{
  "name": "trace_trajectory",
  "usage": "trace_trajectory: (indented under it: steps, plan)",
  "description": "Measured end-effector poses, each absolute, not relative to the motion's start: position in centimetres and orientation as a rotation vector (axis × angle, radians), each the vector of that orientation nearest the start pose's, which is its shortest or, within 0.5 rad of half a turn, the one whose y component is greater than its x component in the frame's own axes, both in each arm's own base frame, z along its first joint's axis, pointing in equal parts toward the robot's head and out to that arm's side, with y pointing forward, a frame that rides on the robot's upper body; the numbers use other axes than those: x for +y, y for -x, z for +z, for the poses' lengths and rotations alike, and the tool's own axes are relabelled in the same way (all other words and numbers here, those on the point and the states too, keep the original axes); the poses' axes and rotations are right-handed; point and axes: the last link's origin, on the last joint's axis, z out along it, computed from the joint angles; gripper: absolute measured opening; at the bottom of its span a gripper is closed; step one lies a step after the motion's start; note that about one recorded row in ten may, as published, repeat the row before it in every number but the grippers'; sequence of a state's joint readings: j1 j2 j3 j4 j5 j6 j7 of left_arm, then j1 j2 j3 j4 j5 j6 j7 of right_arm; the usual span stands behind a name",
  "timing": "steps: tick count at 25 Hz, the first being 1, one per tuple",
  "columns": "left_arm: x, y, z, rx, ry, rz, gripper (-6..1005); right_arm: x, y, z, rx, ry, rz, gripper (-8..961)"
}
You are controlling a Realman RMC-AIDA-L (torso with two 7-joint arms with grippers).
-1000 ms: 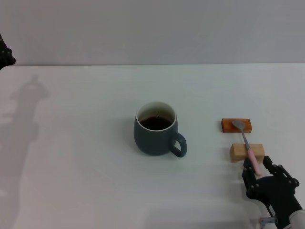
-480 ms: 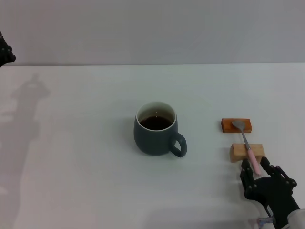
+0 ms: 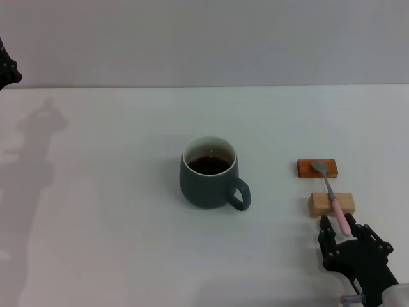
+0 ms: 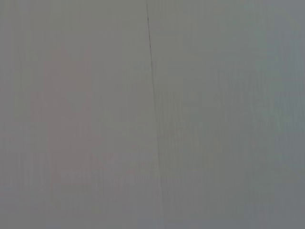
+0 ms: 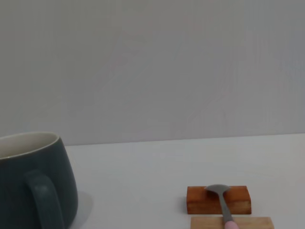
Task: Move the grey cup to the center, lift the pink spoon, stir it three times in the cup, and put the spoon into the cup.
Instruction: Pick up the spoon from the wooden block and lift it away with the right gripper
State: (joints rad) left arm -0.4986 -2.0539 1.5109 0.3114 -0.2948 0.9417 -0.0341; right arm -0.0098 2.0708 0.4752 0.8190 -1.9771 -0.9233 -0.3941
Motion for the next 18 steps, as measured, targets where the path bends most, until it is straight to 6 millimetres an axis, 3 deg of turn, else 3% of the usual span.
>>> trace_trajectory:
  steps: [18]
  plan:
    - [39.24,31.8,4.81,-0.46,1.42,-0.604,45,20.1,-29.27,-11.3,0.813,1.717,0.534,401]
